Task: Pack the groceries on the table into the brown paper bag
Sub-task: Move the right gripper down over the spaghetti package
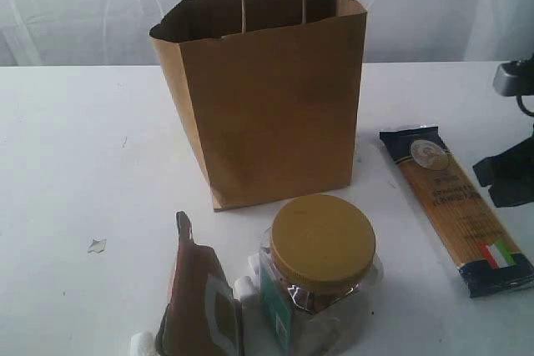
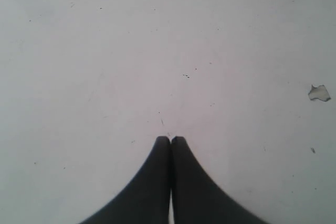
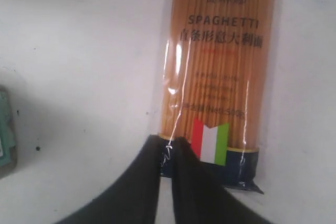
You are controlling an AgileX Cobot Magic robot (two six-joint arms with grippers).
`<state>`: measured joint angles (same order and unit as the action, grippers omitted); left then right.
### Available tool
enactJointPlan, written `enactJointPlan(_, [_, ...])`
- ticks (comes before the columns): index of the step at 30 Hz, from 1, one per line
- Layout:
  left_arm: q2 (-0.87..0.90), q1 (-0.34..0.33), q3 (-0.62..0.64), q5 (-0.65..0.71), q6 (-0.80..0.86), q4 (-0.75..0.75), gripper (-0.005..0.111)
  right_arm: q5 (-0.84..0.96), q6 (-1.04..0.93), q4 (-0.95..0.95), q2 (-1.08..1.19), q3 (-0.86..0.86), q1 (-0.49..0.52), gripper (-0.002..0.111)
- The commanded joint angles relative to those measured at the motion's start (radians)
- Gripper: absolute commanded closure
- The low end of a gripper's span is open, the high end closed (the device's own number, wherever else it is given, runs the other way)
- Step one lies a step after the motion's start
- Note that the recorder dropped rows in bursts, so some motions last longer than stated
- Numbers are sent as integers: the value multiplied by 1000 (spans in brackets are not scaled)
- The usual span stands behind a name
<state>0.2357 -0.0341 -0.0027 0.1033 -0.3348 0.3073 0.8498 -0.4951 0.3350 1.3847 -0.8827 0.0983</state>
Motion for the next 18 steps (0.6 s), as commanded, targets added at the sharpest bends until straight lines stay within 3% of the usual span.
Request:
enactJointPlan(1, [-4, 1, 3, 1, -2, -1, 107, 16, -45, 33, 92, -4, 2, 72])
enactJointPlan(5, [-4, 1, 3, 1, -2, -1, 107, -33, -54, 27, 213, -40, -20, 39])
enactJointPlan(8, [-4, 1, 3, 1, -2, -1, 107, -105, -66, 22, 242, -70, -38, 25])
enactJointPlan(14, [-4, 1, 3, 1, -2, -1, 107, -316, -104, -66, 297, -85, -59, 19])
enactJointPlan(18, [-4, 1, 3, 1, -2, -1, 107, -336, -104, -59, 332, -85, -68, 19])
